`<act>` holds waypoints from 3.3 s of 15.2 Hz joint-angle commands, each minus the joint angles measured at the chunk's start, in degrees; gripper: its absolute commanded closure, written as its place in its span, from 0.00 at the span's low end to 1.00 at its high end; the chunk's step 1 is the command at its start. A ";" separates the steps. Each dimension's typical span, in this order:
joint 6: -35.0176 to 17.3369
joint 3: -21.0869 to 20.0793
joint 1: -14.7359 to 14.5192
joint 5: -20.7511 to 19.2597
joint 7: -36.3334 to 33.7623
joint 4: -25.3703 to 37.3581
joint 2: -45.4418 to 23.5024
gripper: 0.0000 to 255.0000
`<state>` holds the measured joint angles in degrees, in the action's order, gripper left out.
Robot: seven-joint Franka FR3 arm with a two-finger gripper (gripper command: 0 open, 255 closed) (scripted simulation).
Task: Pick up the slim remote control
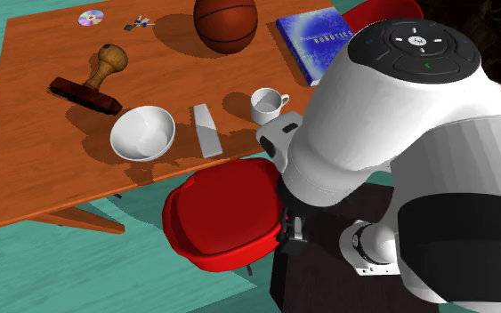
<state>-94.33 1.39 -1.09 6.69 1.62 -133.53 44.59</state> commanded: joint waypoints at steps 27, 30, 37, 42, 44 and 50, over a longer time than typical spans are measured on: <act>-19.33 3.35 12.96 -4.19 -29.41 26.02 -49.49 0.00; -19.55 4.70 14.18 -4.15 -32.26 30.27 -54.61 0.00; -19.08 7.78 17.16 -3.27 -37.96 39.88 -65.26 0.00; -22.45 7.68 17.19 -3.02 -37.79 37.68 -66.45 0.00; -23.76 7.63 17.21 -2.90 -37.72 36.91 -67.00 0.00; -24.10 7.63 17.26 -2.86 -37.64 36.75 -67.18 1.00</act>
<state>-118.41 9.01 16.16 3.83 -36.03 -96.78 -22.56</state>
